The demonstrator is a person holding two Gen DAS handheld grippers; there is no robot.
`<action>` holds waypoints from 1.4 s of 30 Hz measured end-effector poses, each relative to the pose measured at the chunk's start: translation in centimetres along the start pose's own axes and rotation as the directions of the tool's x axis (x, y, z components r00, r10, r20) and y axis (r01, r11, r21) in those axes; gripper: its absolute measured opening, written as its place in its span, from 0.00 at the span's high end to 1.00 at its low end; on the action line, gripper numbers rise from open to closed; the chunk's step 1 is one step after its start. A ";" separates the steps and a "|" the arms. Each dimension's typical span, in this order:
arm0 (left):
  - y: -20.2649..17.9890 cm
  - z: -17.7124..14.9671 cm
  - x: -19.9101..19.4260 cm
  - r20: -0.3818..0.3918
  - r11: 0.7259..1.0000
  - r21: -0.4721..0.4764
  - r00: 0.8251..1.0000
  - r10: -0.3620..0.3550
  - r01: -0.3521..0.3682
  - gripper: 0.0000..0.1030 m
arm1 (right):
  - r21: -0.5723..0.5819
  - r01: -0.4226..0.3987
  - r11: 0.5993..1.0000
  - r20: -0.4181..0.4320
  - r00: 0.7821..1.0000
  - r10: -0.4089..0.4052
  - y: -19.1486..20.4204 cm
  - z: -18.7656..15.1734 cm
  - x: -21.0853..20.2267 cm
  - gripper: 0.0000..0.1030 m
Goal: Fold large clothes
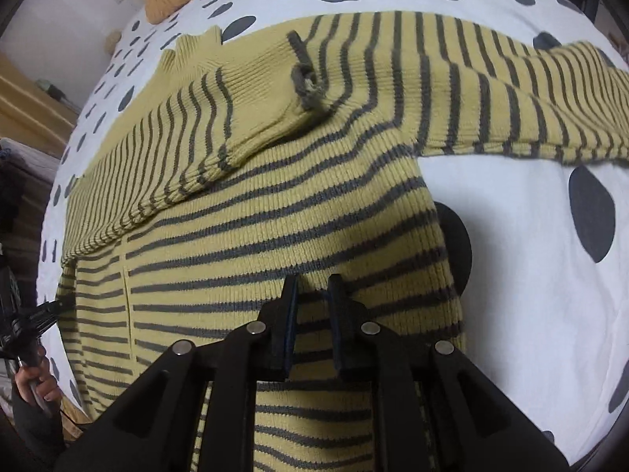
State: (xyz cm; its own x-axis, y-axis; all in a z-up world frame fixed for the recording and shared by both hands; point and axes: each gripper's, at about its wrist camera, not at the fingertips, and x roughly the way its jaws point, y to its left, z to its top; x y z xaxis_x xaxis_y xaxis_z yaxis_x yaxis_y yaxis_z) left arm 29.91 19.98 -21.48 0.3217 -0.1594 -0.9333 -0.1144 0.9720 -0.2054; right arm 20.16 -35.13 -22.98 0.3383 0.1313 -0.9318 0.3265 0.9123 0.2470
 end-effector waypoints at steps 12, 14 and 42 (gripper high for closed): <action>-3.0 -0.8 -4.8 0.100 0.983 0.007 0.978 0.181 -0.183 0.47 | 0.168 -0.092 0.981 0.141 0.988 0.069 -6.0 1.0 -5.2 0.82; -5.7 -0.9 -7.4 0.168 0.989 0.040 0.977 0.132 -0.141 0.28 | 0.274 -0.089 0.958 0.217 0.976 0.029 -10.4 1.5 -7.8 0.55; -21.3 3.5 8.7 0.011 0.979 0.117 0.986 -0.168 0.165 0.09 | 0.239 -0.439 0.866 0.565 0.788 0.243 -18.8 10.2 -16.8 0.90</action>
State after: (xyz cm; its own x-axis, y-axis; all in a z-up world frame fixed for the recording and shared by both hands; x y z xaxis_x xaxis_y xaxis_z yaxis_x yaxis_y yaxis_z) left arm 38.39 -1.53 -24.17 0.3467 -0.3183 -0.8823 0.0511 0.9457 -0.3210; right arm 17.33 -58.42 -9.26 0.8449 0.1062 -0.5242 0.3454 0.6400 0.6864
